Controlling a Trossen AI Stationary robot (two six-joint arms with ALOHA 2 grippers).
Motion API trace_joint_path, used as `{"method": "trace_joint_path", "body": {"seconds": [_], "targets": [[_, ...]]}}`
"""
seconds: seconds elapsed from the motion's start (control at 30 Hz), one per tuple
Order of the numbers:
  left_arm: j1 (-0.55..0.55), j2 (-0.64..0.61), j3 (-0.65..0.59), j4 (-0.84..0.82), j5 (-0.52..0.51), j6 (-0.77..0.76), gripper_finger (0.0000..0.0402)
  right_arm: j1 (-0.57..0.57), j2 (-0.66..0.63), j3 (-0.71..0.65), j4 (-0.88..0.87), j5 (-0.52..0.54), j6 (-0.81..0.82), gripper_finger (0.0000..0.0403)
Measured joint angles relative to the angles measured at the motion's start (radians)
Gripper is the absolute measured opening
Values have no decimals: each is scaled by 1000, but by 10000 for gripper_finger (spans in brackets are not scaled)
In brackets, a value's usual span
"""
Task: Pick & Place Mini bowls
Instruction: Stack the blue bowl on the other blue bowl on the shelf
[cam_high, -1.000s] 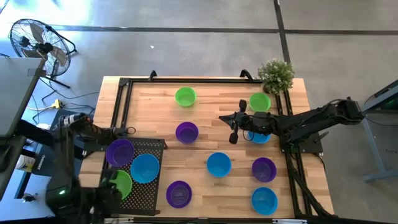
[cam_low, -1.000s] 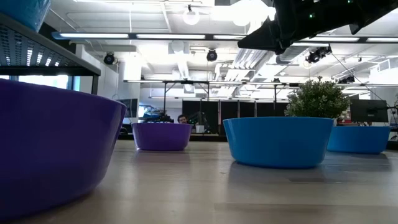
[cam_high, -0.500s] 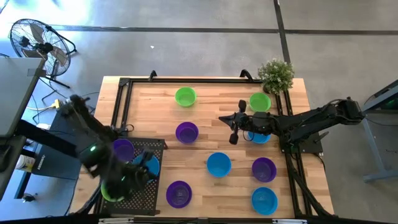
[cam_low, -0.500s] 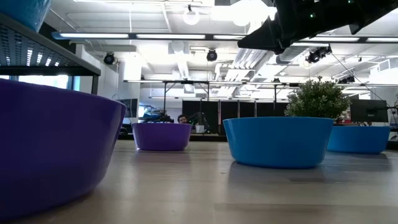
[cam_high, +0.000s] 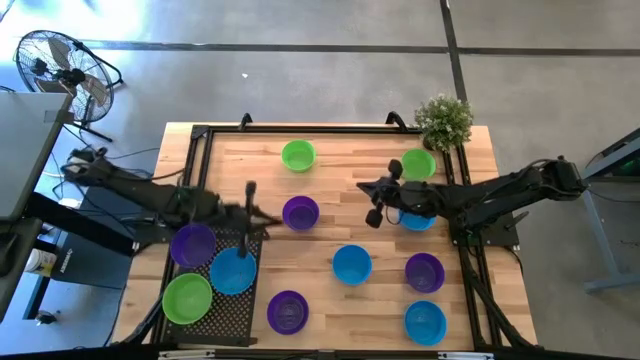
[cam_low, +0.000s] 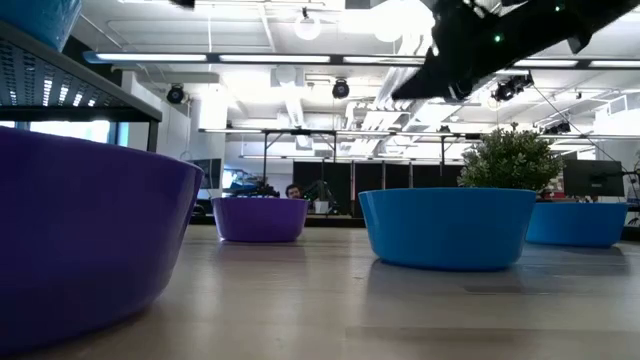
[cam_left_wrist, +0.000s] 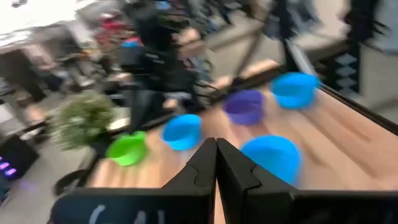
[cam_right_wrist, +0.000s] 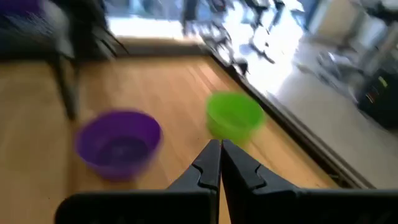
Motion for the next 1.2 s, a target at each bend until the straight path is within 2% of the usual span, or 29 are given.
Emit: {"method": "trace_joint_path", "body": {"seconds": [0.23,0.37,0.53,0.63,0.77,0.87,0.97,1.2], "targets": [[192,-142,-103,104,104,-33,1,49,0,156,-482,28,191,15],[261,-163,-123,108,184,-57,1,148,3,212,-641,1,273,46],[310,-163,-124,79,195,-74,1,324,30,214,-648,-13,287,96],[321,-163,-124,71,194,-79,1,415,98,214,-619,-12,320,119],[318,-163,-124,58,195,-80,1,478,211,229,-644,17,466,140],[318,-163,-124,44,195,-99,1,471,266,253,-706,33,670,153],[318,-163,-124,24,195,-109,1,437,292,260,-711,-17,789,166],[318,-163,-124,-2,203,-108,1,347,337,259,-664,-198,835,168]]}}
